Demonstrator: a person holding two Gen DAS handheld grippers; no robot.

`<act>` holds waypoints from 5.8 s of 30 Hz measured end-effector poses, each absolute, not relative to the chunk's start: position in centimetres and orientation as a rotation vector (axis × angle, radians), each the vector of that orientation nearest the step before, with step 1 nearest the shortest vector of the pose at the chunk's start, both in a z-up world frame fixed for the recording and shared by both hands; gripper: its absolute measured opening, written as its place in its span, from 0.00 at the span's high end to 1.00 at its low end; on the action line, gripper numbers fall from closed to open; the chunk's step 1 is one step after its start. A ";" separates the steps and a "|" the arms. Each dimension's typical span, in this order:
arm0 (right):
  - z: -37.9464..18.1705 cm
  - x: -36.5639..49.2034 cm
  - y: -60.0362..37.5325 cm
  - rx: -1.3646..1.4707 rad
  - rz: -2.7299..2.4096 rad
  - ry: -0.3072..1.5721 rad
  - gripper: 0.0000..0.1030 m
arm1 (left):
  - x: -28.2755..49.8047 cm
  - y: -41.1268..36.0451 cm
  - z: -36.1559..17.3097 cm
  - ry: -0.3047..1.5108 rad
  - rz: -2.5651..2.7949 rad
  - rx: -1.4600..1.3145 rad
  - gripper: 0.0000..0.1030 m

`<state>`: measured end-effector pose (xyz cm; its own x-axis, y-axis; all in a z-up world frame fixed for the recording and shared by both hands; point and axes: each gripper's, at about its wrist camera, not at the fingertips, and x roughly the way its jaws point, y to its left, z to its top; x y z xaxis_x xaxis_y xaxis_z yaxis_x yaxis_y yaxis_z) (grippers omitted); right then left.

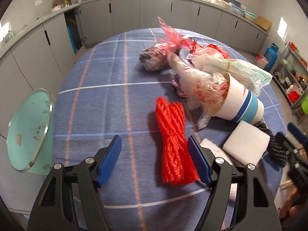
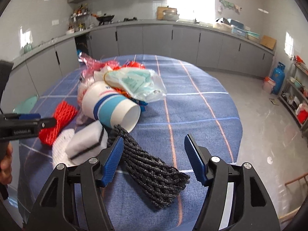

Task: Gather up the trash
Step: 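Grasp the red mesh bag with the left tool while the right tool grasps the black scrubber, then carry both held items over the teal bin with both tools, then open both tools to drop the items into the teal bin, then grasp the white mesh cloth with the left tool while the right tool grasps the white sponge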

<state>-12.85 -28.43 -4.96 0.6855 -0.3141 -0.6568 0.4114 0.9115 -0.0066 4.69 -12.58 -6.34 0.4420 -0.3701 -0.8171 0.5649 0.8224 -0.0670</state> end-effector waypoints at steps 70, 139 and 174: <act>2.0 8.7 -3.7 0.183 0.154 0.633 0.85 | 15.0 12.5 -3.9 0.852 -0.072 0.124 0.78; -5.2 16.6 -1.0 0.285 0.200 0.796 0.38 | 19.9 13.2 -9.6 1.007 -0.022 0.143 0.38; -2.3 -8.6 -22.9 0.215 -0.339 0.598 0.17 | 5.9 -4.3 -4.3 0.851 -0.414 0.136 0.05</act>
